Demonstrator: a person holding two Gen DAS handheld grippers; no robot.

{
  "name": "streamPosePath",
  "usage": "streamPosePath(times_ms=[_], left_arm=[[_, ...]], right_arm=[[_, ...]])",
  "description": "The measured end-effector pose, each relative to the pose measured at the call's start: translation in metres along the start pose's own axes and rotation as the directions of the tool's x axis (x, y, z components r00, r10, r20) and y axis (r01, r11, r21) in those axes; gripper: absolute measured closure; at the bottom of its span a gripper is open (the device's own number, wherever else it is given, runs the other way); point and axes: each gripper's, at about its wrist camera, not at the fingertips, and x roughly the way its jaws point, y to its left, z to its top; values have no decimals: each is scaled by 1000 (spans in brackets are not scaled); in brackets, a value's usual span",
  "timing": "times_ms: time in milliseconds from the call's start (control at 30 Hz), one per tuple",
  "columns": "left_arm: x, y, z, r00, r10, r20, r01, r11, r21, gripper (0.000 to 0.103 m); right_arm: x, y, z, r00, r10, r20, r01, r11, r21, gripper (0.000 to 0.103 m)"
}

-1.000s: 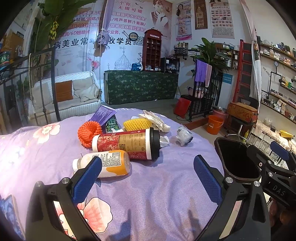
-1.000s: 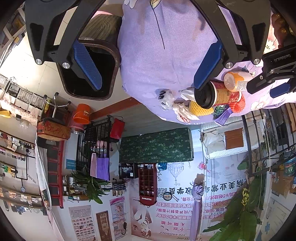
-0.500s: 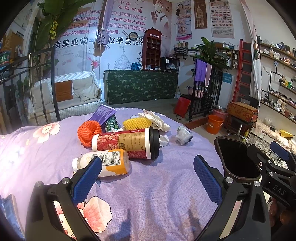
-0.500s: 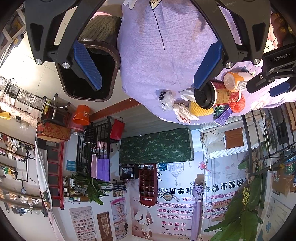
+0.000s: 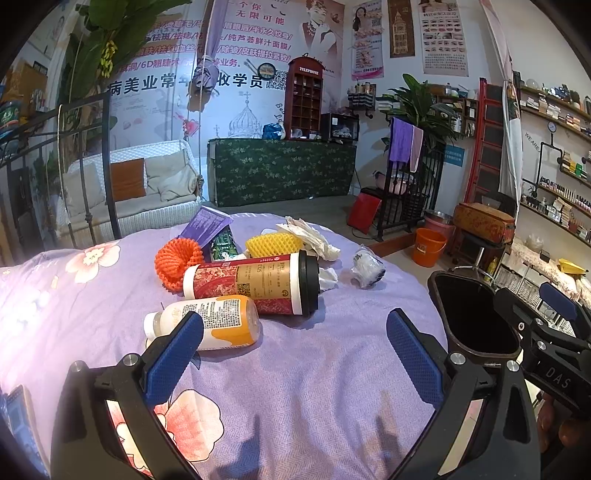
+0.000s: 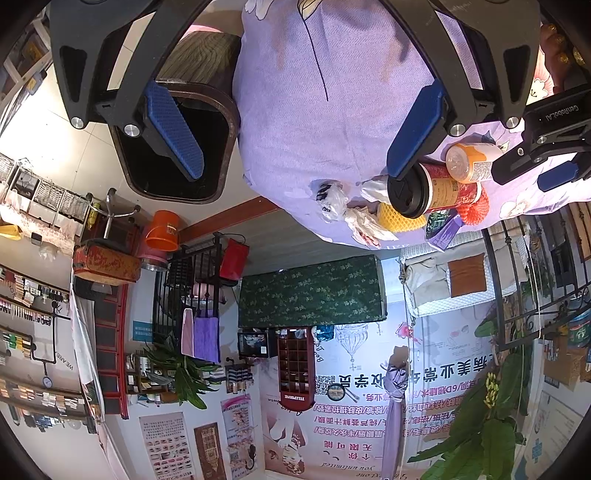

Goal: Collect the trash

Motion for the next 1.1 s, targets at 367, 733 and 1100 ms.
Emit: streamPosePath(times_ms=[367,733,1100], left_arm=[[0,0,0,1000,0,-1,0,1000,0,6],[1,0,0,1000,-1,-3,1,1000,0,6],[1,0,-2,1000,-1,-10,1,1000,1,6]], right_arm=[[0,0,0,1000,2,-3,-2,1000,-1,5],[0,1,-1,1000,3,-7,-3,1000,0,5],[4,4,-6,1000,7,-19,-7,1000,4,5]])
